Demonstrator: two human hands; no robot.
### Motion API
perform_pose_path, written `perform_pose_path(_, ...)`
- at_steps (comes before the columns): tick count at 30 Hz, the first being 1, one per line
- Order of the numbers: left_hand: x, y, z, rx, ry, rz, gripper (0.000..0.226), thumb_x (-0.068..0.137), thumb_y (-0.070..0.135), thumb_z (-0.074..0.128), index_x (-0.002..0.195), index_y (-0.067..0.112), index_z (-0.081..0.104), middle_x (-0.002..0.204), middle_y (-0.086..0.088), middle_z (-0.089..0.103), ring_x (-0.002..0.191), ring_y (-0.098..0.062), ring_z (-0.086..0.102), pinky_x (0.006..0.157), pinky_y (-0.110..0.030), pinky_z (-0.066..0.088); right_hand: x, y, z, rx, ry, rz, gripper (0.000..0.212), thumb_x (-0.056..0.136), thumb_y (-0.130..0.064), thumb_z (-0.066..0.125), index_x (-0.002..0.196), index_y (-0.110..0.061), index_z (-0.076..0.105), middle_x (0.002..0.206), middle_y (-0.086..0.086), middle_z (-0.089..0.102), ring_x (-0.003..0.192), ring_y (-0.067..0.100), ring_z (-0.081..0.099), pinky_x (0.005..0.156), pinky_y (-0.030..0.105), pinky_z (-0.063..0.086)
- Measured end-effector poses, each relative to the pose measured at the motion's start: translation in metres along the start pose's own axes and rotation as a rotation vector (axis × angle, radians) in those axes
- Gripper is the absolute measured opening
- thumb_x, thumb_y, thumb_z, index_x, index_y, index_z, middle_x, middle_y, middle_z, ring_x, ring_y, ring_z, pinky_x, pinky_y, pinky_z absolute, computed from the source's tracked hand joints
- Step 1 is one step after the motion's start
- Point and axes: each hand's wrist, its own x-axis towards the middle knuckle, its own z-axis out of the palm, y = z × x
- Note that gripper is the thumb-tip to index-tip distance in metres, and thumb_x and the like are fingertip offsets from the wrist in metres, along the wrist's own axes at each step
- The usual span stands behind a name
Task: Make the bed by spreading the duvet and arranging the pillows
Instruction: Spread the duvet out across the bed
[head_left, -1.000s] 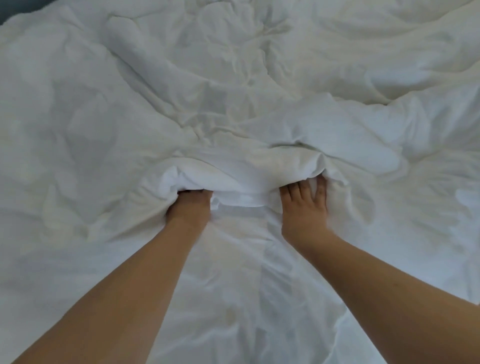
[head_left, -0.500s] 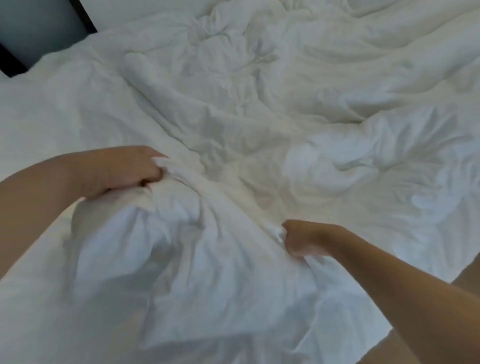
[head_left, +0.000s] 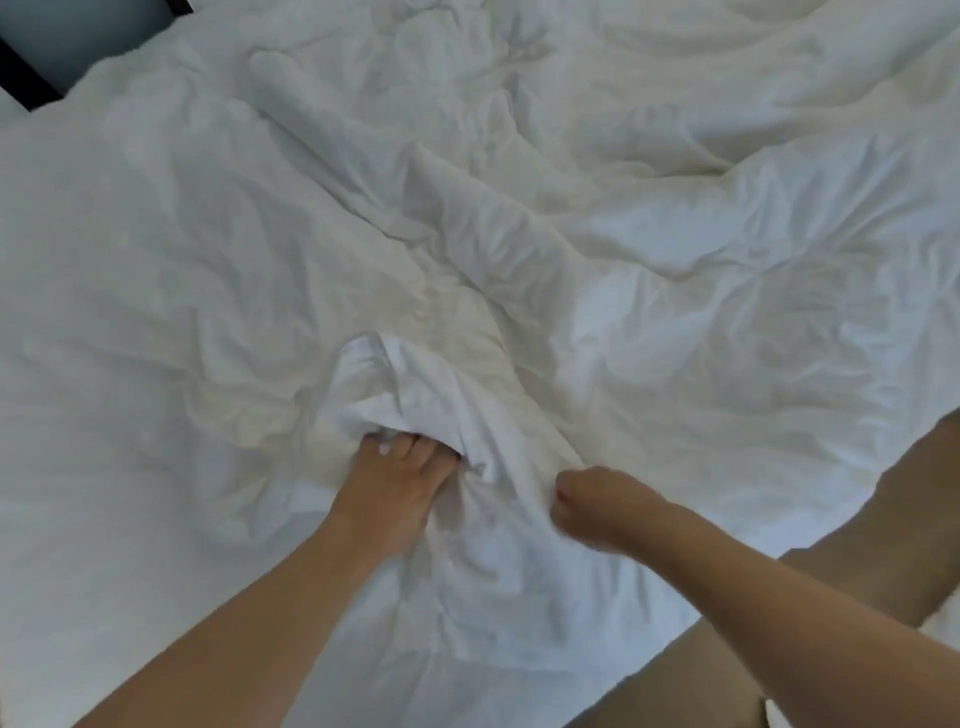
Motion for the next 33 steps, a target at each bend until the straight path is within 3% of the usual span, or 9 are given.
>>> perform_pose_path(3, 0.016, -0.012, 0.001, 0.05, 0.062, -0.202, 0.07, 0.059, 0.023, 0.078, 0.117, 0.01, 0.04, 0.109, -0.017, 0.049, 0.089, -0.036, 0.051, 0.065, -0.045, 0.045, 0.0, -0.018, 0.026, 0.252, -0.131, 0.087, 0.082, 0.077, -0.068, 0.046, 0.138, -0.013, 0.039, 0.138, 0.008, 0.049, 0.121, 0.029, 0.05, 0.091, 0.035, 0.04)
perform_pose_path(6, 0.029, -0.035, 0.01, 0.117, 0.243, -0.225, 0.065, 0.065, 0.023, 0.068, 0.122, 0.013, 0.038, 0.116, -0.018, 0.044, 0.087, -0.037, 0.054, 0.068, -0.047, 0.043, 0.009, -0.034, 0.047, 0.018, -0.116, 0.14, 0.119, 0.068, -0.08, 0.05, 0.152, -0.008, 0.007, 0.155, 0.013, 0.025, 0.139, 0.033, 0.029, 0.114, 0.049, 0.02)
perform_pose_path(11, 0.033, -0.041, 0.015, 0.032, 0.217, -0.081, 0.042, 0.066, 0.014, 0.068, 0.107, 0.014, 0.058, 0.106, -0.006, 0.063, 0.094, -0.032, 0.059, 0.083, -0.038, 0.041, 0.02, -0.072, 0.059, -0.288, 0.234, 0.06, 0.029, 0.083, -0.019, 0.058, 0.111, -0.013, 0.063, 0.11, 0.008, 0.06, 0.104, 0.028, 0.054, 0.093, 0.039, 0.041)
perform_pose_path(13, 0.022, -0.047, 0.005, -0.139, -0.013, -0.095, 0.019, 0.071, 0.013, 0.068, 0.087, 0.015, 0.058, 0.086, -0.005, 0.064, 0.085, -0.03, 0.061, 0.072, -0.032, 0.043, 0.017, -0.099, 0.055, -0.348, 0.272, -0.099, 0.014, 0.072, -0.02, 0.075, 0.086, -0.015, 0.073, 0.092, 0.009, 0.065, 0.094, 0.03, 0.058, 0.082, 0.039, 0.046)
perform_pose_path(20, -0.076, -0.131, -0.016, -0.256, -0.859, -0.224, 0.033, 0.081, 0.007, 0.06, 0.113, 0.011, 0.067, 0.115, -0.01, 0.066, 0.103, -0.026, 0.063, 0.061, -0.024, 0.049, -0.004, -0.233, 0.058, -0.232, -0.521, -0.3, 0.037, 0.096, -0.011, 0.052, 0.131, 0.001, 0.053, 0.136, 0.02, 0.051, 0.126, 0.034, 0.048, 0.1, 0.039, 0.04)
perform_pose_path(25, -0.157, -0.159, -0.02, -0.002, -1.291, -0.285, 0.043, 0.096, 0.019, 0.052, 0.138, 0.009, 0.049, 0.139, -0.002, 0.05, 0.122, -0.022, 0.054, 0.095, -0.031, 0.044, -0.009, -0.281, 0.1, -0.234, -0.599, -0.256, 0.038, 0.093, -0.015, 0.055, 0.128, 0.001, 0.055, 0.131, 0.02, 0.054, 0.119, 0.035, 0.054, 0.097, 0.039, 0.043)
perform_pose_path(28, -0.152, -0.185, -0.003, -0.438, -0.92, -0.762, 0.026, 0.09, 0.017, 0.049, 0.109, 0.01, 0.066, 0.116, -0.009, 0.066, 0.087, -0.021, 0.065, 0.072, -0.028, 0.05, -0.009, -0.295, 0.111, -0.068, -0.361, -0.162, 0.038, 0.091, -0.023, 0.055, 0.125, -0.006, 0.054, 0.126, 0.014, 0.057, 0.114, 0.033, 0.057, 0.093, 0.038, 0.046)
perform_pose_path(31, -0.136, -0.217, 0.021, -0.568, -0.038, -1.169, 0.031, 0.086, 0.02, 0.052, 0.114, 0.007, 0.058, 0.122, -0.019, 0.056, 0.11, -0.038, 0.054, 0.085, -0.041, 0.045, -0.018, -0.311, 0.129, 0.225, -0.275, -0.144, 0.059, 0.086, -0.046, 0.054, 0.131, -0.01, 0.043, 0.127, 0.011, 0.055, 0.117, 0.03, 0.054, 0.092, 0.034, 0.042)
perform_pose_path(33, -0.13, -0.23, 0.039, -0.803, 0.092, -1.429, 0.057, 0.081, 0.027, 0.061, 0.131, 0.008, 0.04, 0.132, -0.021, 0.043, 0.119, -0.043, 0.044, 0.093, -0.049, 0.043, -0.02, -0.323, 0.147, 0.366, -0.354, -0.044, 0.092, 0.073, -0.064, 0.06, 0.143, -0.016, 0.027, 0.136, 0.008, 0.048, 0.124, 0.028, 0.049, 0.099, 0.036, 0.038)
